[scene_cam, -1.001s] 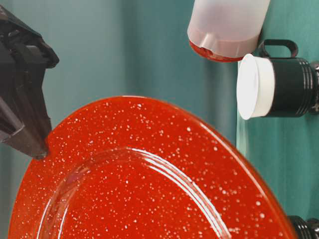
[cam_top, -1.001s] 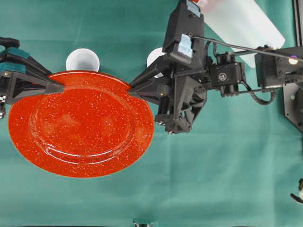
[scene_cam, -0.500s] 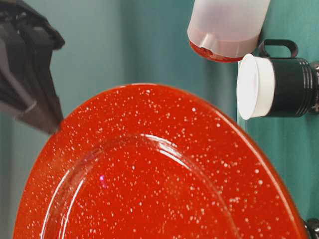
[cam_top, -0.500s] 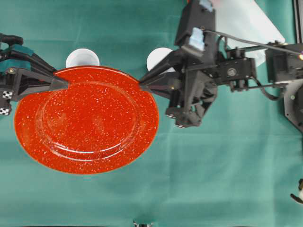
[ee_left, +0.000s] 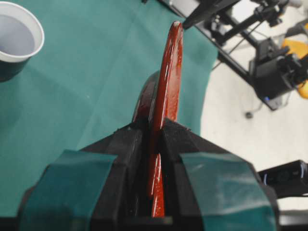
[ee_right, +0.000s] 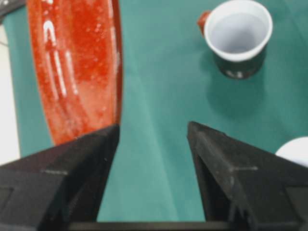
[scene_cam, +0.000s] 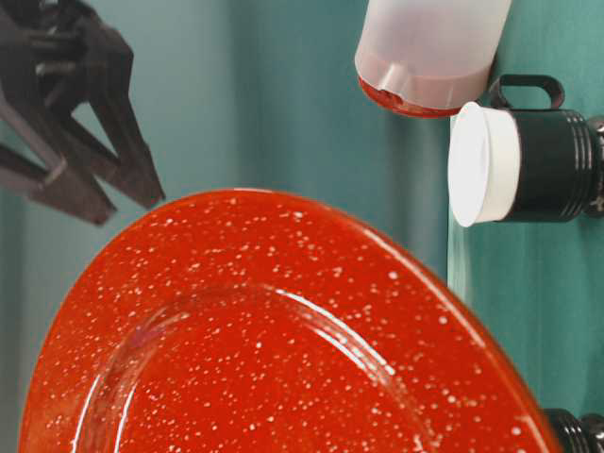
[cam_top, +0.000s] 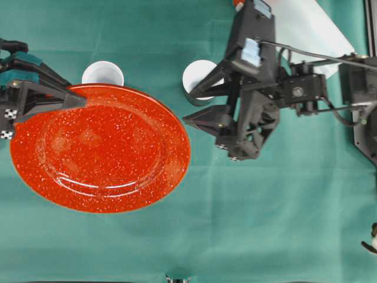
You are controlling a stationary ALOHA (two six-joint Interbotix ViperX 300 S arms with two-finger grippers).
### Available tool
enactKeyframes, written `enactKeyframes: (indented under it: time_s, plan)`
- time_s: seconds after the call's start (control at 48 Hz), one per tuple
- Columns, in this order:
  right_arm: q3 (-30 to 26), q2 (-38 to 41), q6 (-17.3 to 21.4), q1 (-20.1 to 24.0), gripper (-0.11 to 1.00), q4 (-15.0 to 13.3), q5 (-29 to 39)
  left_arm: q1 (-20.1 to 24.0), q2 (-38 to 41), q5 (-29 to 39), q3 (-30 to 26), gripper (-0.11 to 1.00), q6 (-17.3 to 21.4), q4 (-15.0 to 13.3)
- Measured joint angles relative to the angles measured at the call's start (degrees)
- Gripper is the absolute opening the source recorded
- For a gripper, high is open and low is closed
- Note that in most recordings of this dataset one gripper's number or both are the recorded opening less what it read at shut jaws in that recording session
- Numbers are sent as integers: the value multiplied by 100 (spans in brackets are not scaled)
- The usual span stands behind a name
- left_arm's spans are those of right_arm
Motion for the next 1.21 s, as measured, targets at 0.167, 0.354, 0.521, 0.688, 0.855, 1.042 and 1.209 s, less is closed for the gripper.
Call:
enactKeyframes:
  time_s: [0.167, 0.354, 0.521, 0.688, 0.855, 1.042, 1.209]
  plan:
    - [352, -378, 9, 132, 63, 308, -404, 123, 18, 9, -70, 7, 9, 0]
    - [712, -580, 9, 246, 63, 554, -1283, 325, -26, -44, -185, 7, 53, 9]
    - [1002, -571, 9, 237, 63, 624, -1784, 369, -35, -176, -413, 7, 70, 9]
    - [1099, -580, 9, 211, 63, 633, -2048, 378, -35, -176, -633, 7, 70, 9]
    - [1143, -598, 9, 202, 63, 642, -2153, 404, -35, -176, -765, 7, 105, 26]
    - [1397, -870, 44, 176, 63, 642, -2004, 396, -53, -79, -853, 7, 114, 26]
    - [1521, -1143, 176, 176, 64, 650, -1978, 396, -62, -44, -870, 7, 114, 35]
